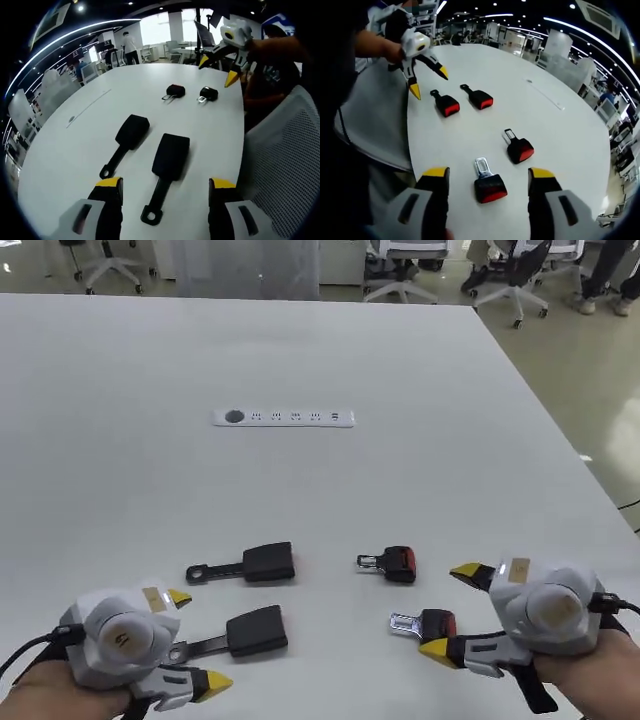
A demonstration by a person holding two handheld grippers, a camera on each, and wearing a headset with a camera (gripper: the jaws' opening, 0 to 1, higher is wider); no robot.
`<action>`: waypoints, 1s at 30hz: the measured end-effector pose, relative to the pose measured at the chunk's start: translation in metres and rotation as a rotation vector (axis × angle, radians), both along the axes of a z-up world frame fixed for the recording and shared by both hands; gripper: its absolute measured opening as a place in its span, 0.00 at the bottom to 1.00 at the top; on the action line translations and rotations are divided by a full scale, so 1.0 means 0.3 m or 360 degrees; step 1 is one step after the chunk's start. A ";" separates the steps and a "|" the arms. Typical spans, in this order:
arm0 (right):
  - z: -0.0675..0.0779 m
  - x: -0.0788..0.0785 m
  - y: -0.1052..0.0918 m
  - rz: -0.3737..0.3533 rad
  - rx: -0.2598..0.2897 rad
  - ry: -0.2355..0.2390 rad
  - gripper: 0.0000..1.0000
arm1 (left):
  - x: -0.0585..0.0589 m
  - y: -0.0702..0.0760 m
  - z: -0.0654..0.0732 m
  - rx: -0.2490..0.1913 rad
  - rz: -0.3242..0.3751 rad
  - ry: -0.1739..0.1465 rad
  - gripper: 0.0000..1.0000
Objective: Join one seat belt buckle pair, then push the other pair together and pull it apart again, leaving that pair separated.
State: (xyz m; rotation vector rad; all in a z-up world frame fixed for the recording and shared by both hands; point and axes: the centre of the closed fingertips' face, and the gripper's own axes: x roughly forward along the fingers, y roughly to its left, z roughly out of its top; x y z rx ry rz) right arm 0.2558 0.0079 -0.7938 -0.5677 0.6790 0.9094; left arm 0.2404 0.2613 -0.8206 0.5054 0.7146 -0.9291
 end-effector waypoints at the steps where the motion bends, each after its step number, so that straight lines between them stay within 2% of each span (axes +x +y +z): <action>1: -0.017 0.002 -0.007 0.0011 -0.0014 0.0018 0.64 | -0.004 -0.011 0.003 0.0001 -0.0019 0.0002 0.70; 3: -0.036 0.007 -0.015 0.0032 -0.0041 0.0036 0.62 | -0.010 -0.023 -0.008 0.0008 -0.0043 0.0033 0.67; 5: -0.055 0.008 -0.025 0.0060 -0.0067 0.0056 0.60 | -0.009 -0.030 -0.015 0.0022 -0.0080 0.0029 0.66; 7: -0.085 -0.002 -0.035 0.0097 -0.0087 0.0110 0.58 | 0.000 -0.037 -0.021 0.0036 -0.0115 0.0017 0.64; 9: -0.100 -0.001 -0.044 0.0108 -0.0112 0.0118 0.56 | 0.012 -0.040 -0.033 0.0048 -0.0131 0.0024 0.63; 10: -0.115 -0.004 -0.053 0.0124 -0.0132 0.0137 0.55 | 0.017 -0.038 -0.040 0.0057 -0.0127 0.0042 0.63; 13: -0.136 0.003 -0.070 0.0144 -0.0177 0.0141 0.54 | 0.027 -0.051 -0.048 0.0022 -0.0134 0.0084 0.59; 16: -0.160 0.005 -0.082 0.0175 -0.0203 0.0167 0.50 | 0.029 -0.064 -0.065 0.0053 -0.0189 0.0089 0.55; 20: -0.197 -0.003 -0.095 0.0206 -0.0225 0.0253 0.43 | 0.036 -0.079 -0.088 0.0093 -0.0246 0.0089 0.52; 22: -0.213 -0.017 -0.099 0.0218 -0.0243 0.0329 0.39 | 0.032 -0.080 -0.104 0.0123 -0.0262 0.0124 0.51; 24: -0.218 -0.007 -0.096 0.0246 -0.0272 0.0301 0.38 | 0.032 -0.089 -0.104 0.0125 -0.0285 0.0117 0.48; 30: -0.233 -0.001 -0.073 0.0286 -0.0278 0.0330 0.38 | 0.058 -0.092 -0.110 0.0165 -0.0291 0.0115 0.47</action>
